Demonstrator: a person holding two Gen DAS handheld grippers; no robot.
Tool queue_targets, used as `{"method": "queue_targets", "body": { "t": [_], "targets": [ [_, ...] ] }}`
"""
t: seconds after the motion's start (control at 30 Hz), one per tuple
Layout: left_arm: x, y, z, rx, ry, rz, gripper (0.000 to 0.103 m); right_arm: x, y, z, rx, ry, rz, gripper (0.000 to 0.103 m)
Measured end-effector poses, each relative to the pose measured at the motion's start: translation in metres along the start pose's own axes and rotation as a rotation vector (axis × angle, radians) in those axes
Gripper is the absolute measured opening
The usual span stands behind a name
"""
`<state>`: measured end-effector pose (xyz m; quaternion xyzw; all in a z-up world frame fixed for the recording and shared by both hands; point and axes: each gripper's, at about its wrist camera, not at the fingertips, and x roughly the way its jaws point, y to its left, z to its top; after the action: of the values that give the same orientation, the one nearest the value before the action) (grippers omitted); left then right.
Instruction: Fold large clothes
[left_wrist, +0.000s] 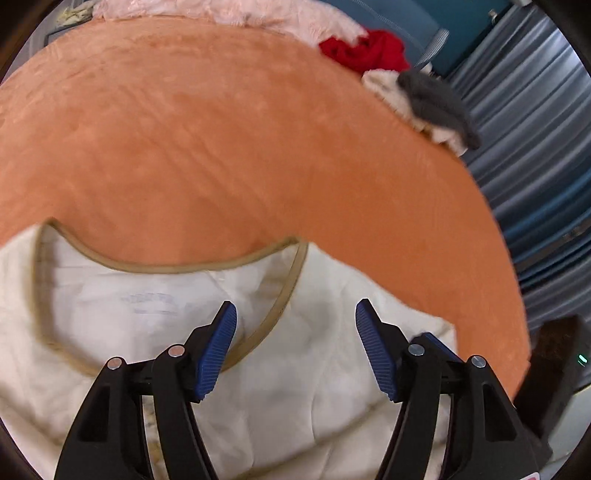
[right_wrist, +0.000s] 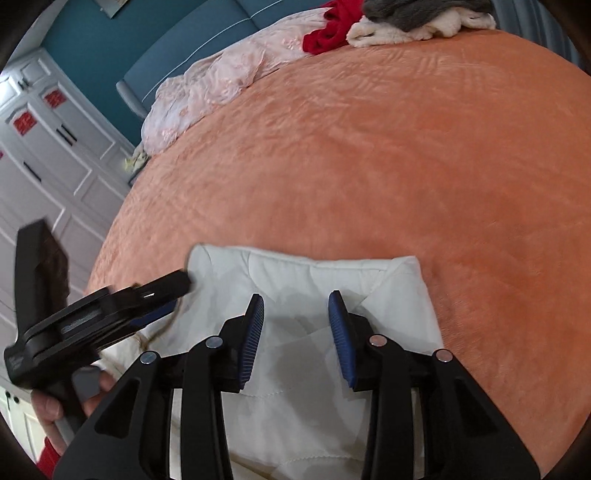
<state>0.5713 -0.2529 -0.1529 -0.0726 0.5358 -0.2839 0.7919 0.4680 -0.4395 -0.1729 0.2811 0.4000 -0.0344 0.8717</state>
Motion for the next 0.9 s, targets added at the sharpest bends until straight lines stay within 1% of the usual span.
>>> {"method": "queue_targets", "body": {
  "t": [0.03,0.07,0.1,0.13,0.2,0.27,0.33,0.37,0.4,0.47,0.57,0.6,0.63,0.67,0.73,0.77,0.8,0.83,0.87,0.9],
  "targets": [
    [0.005,-0.002,-0.002,0.017,0.0,0.016,0.058,0.001,-0.001,-0.003,-0.002,0.0,0.001,0.035],
    [0.01,-0.005,-0.003,0.046,-0.002,0.045,0.05,0.002,-0.002,-0.004,-0.002,-0.003,0.003,0.035],
    [0.012,-0.006,-0.005,0.064,-0.007,0.057,0.023,0.003,-0.004,-0.005,0.002,-0.008,0.01,0.035],
    [0.013,-0.009,-0.006,0.093,-0.012,0.068,0.002,0.004,-0.005,-0.006,0.004,-0.014,0.013,0.034],
    [0.008,-0.013,-0.008,0.116,-0.044,0.082,0.001,0.005,-0.003,-0.008,-0.005,-0.028,0.005,0.034],
    [-0.002,-0.019,-0.01,0.152,-0.093,0.104,0.001,0.002,0.001,-0.009,-0.027,-0.046,-0.024,0.032],
    [-0.01,-0.023,-0.012,0.179,-0.129,0.121,0.001,0.003,0.003,-0.01,-0.039,-0.042,-0.055,0.03],
    [-0.008,-0.024,-0.013,0.189,-0.134,0.136,0.001,0.006,0.003,-0.011,-0.041,-0.036,-0.078,0.024],
    [-0.004,-0.024,-0.015,0.198,-0.131,0.157,0.001,0.008,0.003,-0.01,-0.043,-0.033,-0.096,0.023],
    [0.012,-0.016,-0.02,0.186,-0.098,0.183,0.002,0.013,0.004,-0.012,-0.057,-0.027,-0.115,0.022],
    [0.015,-0.014,-0.02,0.17,-0.11,0.196,0.006,0.017,0.011,-0.013,-0.104,-0.016,-0.165,0.023],
    [0.012,-0.014,-0.021,0.172,-0.115,0.209,0.013,0.017,0.012,-0.012,-0.113,-0.011,-0.173,0.023],
    [0.006,-0.015,-0.02,0.168,-0.128,0.232,0.016,0.017,0.012,-0.012,-0.117,-0.006,-0.177,0.023],
    [-0.002,-0.013,-0.022,0.157,-0.136,0.236,0.019,0.015,0.013,-0.01,-0.121,0.0,-0.18,0.024],
    [-0.027,-0.004,-0.026,0.134,-0.169,0.247,0.029,0.003,0.021,-0.005,-0.141,-0.008,-0.228,0.025],
    [-0.038,0.001,-0.028,0.136,-0.182,0.249,0.032,-0.003,0.025,-0.004,-0.153,-0.023,-0.247,0.028],
    [-0.05,0.008,-0.029,0.142,-0.195,0.261,0.039,-0.015,0.035,-0.003,-0.172,-0.055,-0.243,0.03],
    [-0.063,0.02,-0.029,0.144,-0.207,0.29,0.044,-0.021,0.044,-0.003,-0.182,-0.069,-0.221,0.033],
    [-0.069,0.028,-0.029,0.144,-0.213,0.307,0.044,-0.024,0.057,-0.003,-0.203,-0.07,-0.187,0.033],
    [-0.075,0.038,-0.026,0.148,-0.215,0.341,0.044,-0.023,0.07,-0.003,-0.226,-0.063,-0.166,0.033]
  ]
}}
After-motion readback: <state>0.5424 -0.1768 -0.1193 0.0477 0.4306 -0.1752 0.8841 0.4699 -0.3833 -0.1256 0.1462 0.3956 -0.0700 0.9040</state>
